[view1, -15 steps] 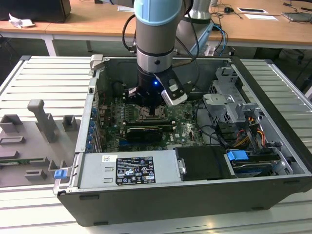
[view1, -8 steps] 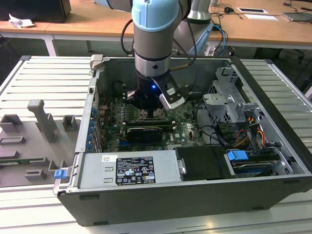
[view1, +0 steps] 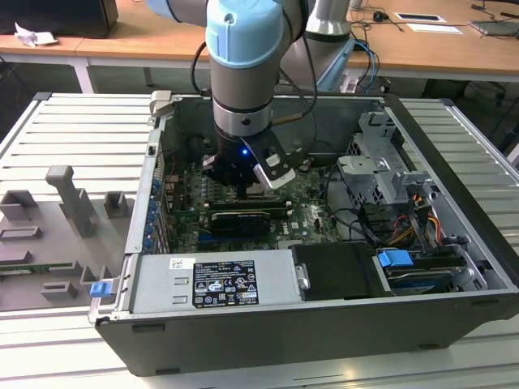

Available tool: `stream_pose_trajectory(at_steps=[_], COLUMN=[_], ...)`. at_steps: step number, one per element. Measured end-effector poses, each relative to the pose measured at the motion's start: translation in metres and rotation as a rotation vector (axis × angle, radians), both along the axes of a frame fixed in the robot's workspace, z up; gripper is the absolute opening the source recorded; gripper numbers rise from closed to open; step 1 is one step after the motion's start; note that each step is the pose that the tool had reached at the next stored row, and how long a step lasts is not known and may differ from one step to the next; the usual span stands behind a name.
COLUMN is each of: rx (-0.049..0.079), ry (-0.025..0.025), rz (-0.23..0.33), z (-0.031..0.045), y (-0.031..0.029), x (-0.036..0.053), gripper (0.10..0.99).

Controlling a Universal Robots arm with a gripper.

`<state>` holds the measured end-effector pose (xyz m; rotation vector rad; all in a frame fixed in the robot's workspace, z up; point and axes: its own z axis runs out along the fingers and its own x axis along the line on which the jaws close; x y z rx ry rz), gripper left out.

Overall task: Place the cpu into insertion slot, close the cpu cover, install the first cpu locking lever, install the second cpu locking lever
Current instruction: 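Install the second cpu locking lever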

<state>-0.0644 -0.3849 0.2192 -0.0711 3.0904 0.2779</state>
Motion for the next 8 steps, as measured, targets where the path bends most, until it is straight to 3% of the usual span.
stream_pose_trajectory(at_steps=[2, 3, 8], rx=[0.009, 0.023, 0.043], ry=[0.0000, 0.0000, -0.0002], rz=[0.000, 0.000, 0.000], z=[-0.0011, -0.0014, -0.0065], y=[-0.0069, -0.0095, -0.0104], x=[-0.0039, -0.0066, -0.0147], gripper=[0.106, 0.106, 0.106])
